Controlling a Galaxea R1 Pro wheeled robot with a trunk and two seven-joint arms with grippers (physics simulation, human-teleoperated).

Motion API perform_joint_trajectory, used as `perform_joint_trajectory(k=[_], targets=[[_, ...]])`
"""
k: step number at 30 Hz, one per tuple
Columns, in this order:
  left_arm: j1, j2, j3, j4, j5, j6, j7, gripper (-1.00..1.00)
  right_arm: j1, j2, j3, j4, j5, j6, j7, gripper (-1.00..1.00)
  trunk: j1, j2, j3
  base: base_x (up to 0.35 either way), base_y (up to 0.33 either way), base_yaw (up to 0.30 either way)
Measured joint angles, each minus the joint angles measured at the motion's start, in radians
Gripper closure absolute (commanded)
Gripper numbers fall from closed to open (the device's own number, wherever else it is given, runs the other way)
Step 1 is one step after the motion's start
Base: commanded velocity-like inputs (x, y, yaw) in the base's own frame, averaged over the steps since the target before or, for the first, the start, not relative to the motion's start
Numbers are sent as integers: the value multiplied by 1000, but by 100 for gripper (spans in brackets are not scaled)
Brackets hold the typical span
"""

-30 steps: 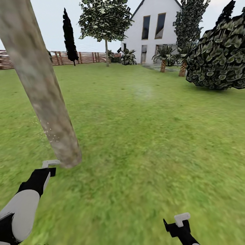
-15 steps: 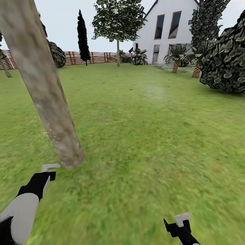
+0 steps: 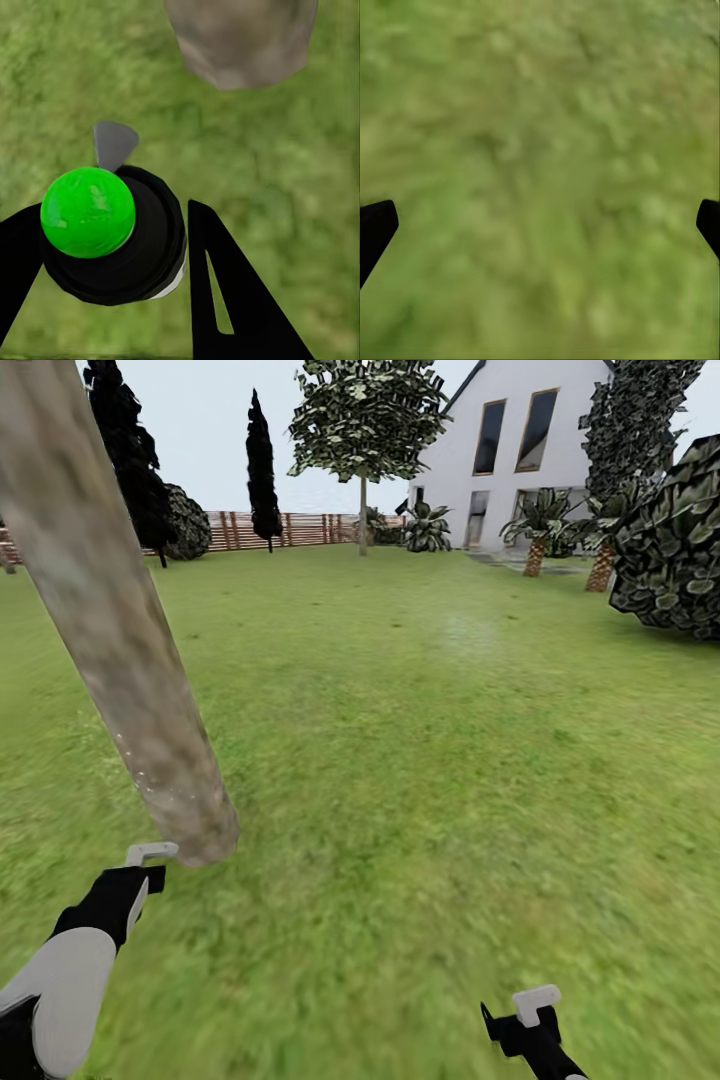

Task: In the garden, pick up the pesticide atomizer on the floor and spray pesticide onto both trees until each tree trunk is fully covered.

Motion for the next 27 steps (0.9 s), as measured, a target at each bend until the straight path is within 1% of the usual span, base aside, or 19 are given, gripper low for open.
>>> perform_joint_trajectory(k=[5,11,22,27], targets=[[0,-7,0,0,0,0,0,100,0,0,0,0,0,0,0,-100,0,0,0,91,-264,277],[0,-8,0,-1,0,0,0,100,0,0,0,1,0,0,1,-100,0,0,0,88,-266,275],[0,-8,-1,-1,0,-2,0,100,0,0,1,1,1,0,1,-100,0,0,0,88,-266,33],[0,-8,-2,0,0,-2,0,100,0,1,2,1,1,0,1,-100,0,0,0,88,-266,231]])
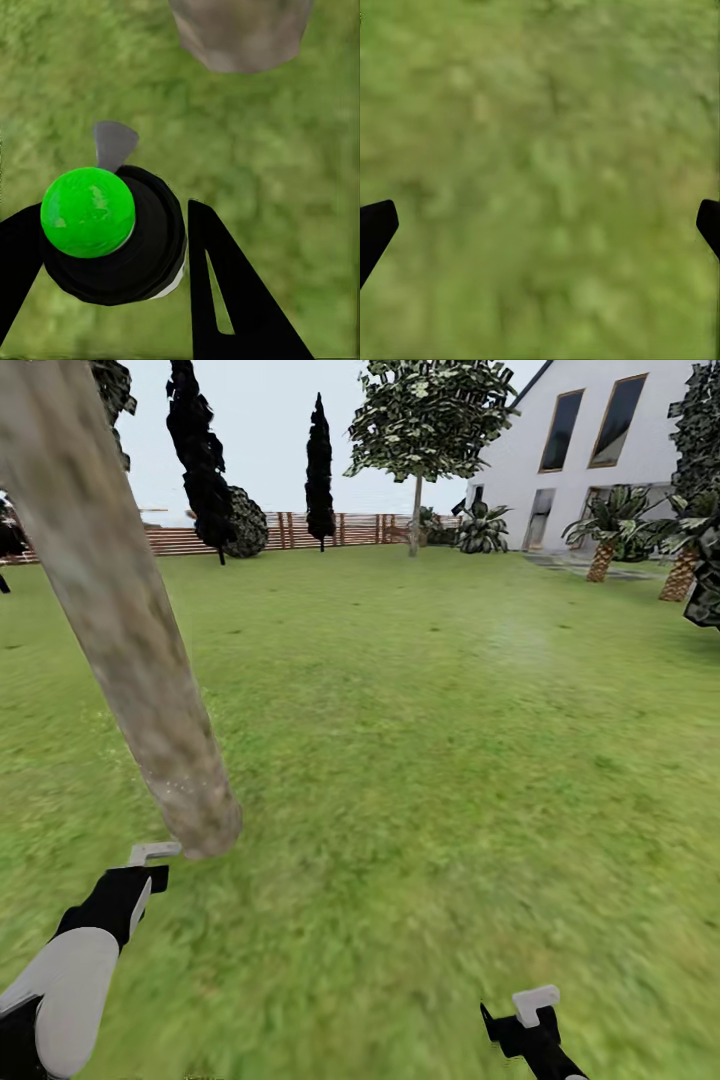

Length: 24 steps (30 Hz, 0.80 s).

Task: In the garden, pick up the pesticide atomizer on the floor and spray pesticide onto both trees until each tree trunk is fully covered.

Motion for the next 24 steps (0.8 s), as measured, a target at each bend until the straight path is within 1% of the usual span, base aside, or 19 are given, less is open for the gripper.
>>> perform_joint_trajectory(k=[3,8,11,14,18,24], targets=[[0,-3,0,0,0,0,-1,100,0,0,0,0,0,0,0,-100,0,0,0,36,-269,275],[0,-24,0,-1,-1,-1,0,100,0,0,0,0,0,0,0,-100,0,0,0,2,-274,272],[0,-25,0,-1,-2,-2,1,100,0,0,0,0,0,0,0,-100,0,0,0,14,-274,236],[0,-25,0,-1,-2,-2,1,100,0,0,0,0,0,-1,0,-100,0,0,0,106,-264,67],[0,-25,-1,-4,-2,-5,-1,100,0,0,0,0,0,0,0,-100,0,0,0,44,-63,10],[-16,-19,-7,-21,-2,3,-11,100,0,3,0,-1,-1,0,-4,-100,0,0,-2,2,-2,165]])
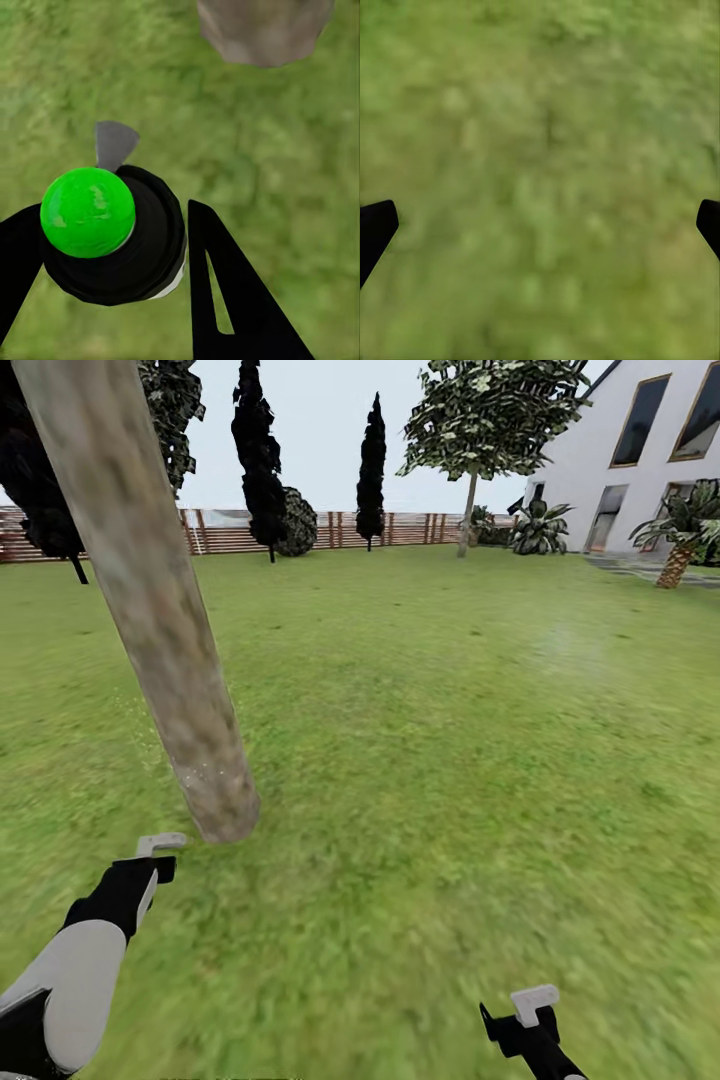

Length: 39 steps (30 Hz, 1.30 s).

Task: In the garden, pick up the pesticide atomizer on the floor and spray pesticide onto both trees until each tree trunk is fully covered.

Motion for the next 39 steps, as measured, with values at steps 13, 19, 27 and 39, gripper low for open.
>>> perform_joint_trajectory(k=[13,19,27,39], targets=[[-85,27,-8,-1,8,14,-141,100,0,-1,0,1,1,0,-2,-100,0,0,0,0,0,5],[-95,58,-25,-76,-2,52,-236,100,0,-1,0,1,1,0,-2,-100,0,0,0,0,0,0],[-100,12,-131,-101,7,81,-262,100,0,-1,-1,1,1,0,-2,-100,0,0,0,0,0,0],[-117,56,-138,-268,8,210,-358,100,0,-1,-1,0,1,0,-2,-100,0,0,0,0,0,107]])
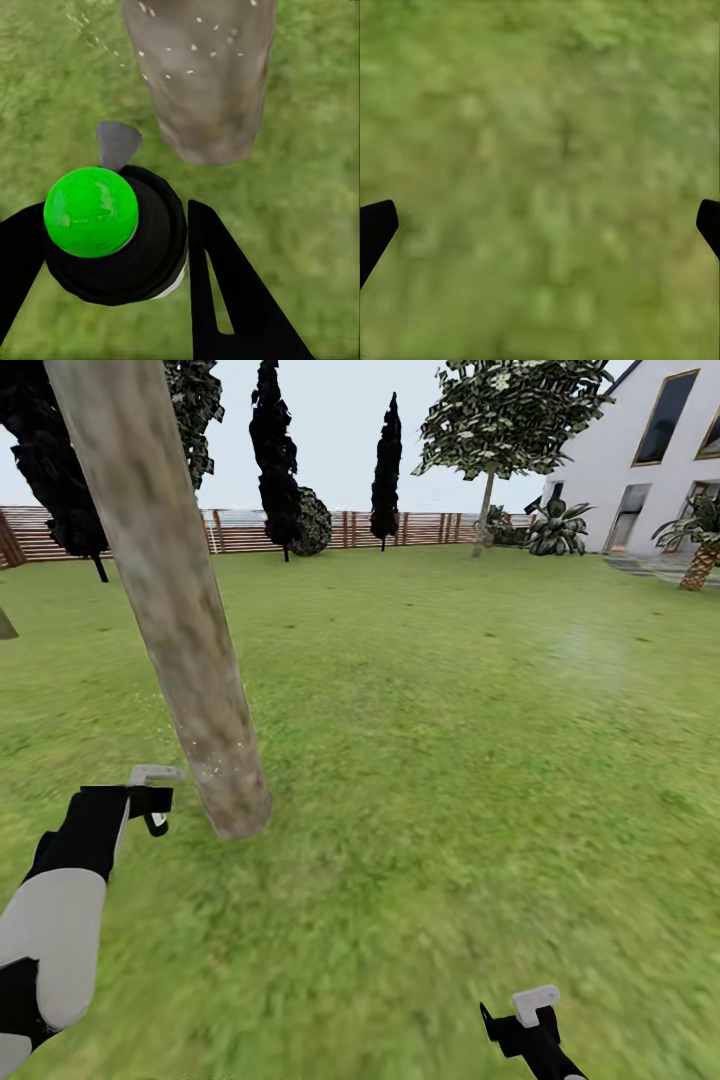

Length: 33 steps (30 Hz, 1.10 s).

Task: In the garden, pick up the pesticide atomizer on the floor and spray pesticide onto both trees until each tree trunk is fully covered.

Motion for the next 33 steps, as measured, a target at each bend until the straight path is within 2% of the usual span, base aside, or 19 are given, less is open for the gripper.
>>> perform_joint_trajectory(k=[3,9,13,18,30,32,33], targets=[[-32,3,-1,-1,-2,12,0,100,0,0,0,1,0,0,0,-100,0,0,0,0,0,3],[-24,2,5,-51,-2,12,0,100,0,0,0,1,0,-1,0,-100,0,0,0,0,-145,0],[-22,-1,5,-56,0,12,0,100,0,0,1,1,0,-1,0,-100,0,0,0,0,-270,23],[-22,-2,6,-57,1,12,0,100,0,0,1,1,0,0,0,-100,0,0,0,12,-273,208],[-19,-3,8,-54,0,9,1,100,0,-2,0,0,0,0,-1,-100,0,0,0,200,-217,5],[-16,2,21,-44,-6,7,1,100,0,-1,0,-1,0,0,0,-100,0,0,0,165,-232,53],[1,17,36,-45,-15,6,1,100,0,-1,0,0,0,0,0,-100,0,0,0,178,-230,173]])
